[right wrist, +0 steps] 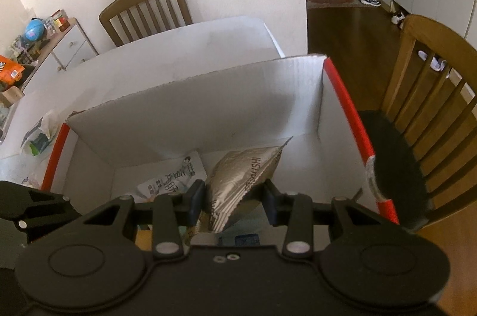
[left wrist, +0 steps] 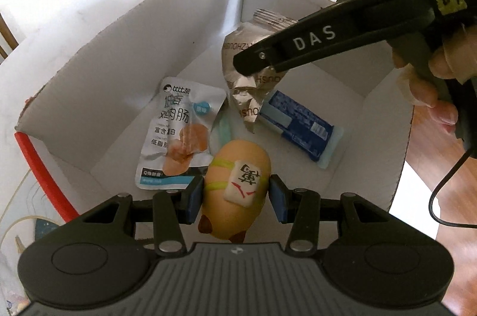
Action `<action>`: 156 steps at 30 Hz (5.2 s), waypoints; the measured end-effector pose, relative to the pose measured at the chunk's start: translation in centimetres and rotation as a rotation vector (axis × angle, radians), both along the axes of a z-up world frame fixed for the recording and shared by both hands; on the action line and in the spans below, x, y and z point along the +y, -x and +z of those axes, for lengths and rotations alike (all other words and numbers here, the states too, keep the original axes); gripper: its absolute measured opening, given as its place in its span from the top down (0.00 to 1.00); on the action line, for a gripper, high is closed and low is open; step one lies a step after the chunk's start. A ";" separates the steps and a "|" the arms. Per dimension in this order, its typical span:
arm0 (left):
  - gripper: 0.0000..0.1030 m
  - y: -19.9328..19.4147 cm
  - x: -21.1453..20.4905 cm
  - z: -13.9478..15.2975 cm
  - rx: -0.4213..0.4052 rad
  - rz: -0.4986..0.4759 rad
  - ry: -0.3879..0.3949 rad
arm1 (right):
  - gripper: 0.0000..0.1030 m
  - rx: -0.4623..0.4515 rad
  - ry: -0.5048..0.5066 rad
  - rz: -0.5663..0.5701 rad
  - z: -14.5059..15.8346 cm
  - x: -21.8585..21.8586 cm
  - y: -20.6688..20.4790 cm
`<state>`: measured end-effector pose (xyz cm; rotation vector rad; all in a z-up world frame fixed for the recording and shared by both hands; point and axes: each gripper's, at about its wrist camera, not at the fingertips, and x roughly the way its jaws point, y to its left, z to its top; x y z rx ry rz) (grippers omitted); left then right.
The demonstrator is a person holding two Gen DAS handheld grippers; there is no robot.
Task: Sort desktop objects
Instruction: 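Lower into the box and open the left tool while the right tool releases the foil bag, then move both tools out of the shoebox back over the table items, then grasp the black snack packet with the right tool while the left tool closes on it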
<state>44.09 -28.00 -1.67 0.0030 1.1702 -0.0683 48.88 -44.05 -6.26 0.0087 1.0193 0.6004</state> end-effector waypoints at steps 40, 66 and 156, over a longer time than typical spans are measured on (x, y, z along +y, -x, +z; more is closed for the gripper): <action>0.36 -0.1 0.2 0.5 -0.018 0.019 0.020 | 0.45 -0.049 0.050 0.000 1.8 -0.3 1.0; 0.26 4.4 0.6 4.5 -0.142 0.053 0.077 | 0.29 -0.088 -0.019 0.045 4.8 0.1 4.2; 0.01 31.1 13.7 -2.3 -0.243 0.059 0.020 | 0.07 0.019 0.022 0.174 0.8 25.6 22.7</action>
